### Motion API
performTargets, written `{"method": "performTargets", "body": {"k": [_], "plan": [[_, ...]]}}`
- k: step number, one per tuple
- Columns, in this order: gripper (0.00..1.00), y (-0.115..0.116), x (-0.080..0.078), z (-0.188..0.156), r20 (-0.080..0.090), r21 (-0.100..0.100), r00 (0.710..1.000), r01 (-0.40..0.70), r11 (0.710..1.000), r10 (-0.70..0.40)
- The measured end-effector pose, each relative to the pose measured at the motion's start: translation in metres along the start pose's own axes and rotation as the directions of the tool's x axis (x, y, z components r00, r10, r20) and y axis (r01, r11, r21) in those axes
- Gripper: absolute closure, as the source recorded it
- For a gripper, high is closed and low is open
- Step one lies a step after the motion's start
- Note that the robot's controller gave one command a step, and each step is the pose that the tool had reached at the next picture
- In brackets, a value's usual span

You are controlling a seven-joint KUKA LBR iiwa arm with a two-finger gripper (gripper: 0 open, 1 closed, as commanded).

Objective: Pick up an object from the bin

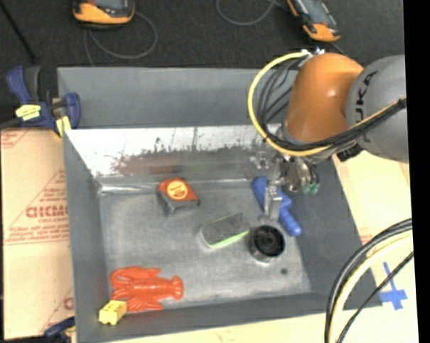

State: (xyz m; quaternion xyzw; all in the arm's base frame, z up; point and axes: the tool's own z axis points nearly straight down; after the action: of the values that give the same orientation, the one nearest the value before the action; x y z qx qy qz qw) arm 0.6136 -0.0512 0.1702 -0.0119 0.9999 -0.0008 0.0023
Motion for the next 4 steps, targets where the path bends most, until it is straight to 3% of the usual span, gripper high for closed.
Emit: {"method": "performTargets", "body": {"k": [1, 2, 3, 4], "plan": [[0.0, 0.0, 0.0, 0.0, 0.0, 0.0, 1.0, 0.001, 1.0, -0.001], [0.0, -0.025, 0.038, 0.049, 0.005, 0.0, 1.0, -0.021, 1.0, 0.021], [1.0, -0.025, 0.023, 0.089, -0.007, 0.0, 0.987, 0.158, 0.987, -0.158], [1.0, -0.025, 0.023, 0.089, -0.007, 0.0, 0.987, 0.159, 0.987, -0.159]]}}
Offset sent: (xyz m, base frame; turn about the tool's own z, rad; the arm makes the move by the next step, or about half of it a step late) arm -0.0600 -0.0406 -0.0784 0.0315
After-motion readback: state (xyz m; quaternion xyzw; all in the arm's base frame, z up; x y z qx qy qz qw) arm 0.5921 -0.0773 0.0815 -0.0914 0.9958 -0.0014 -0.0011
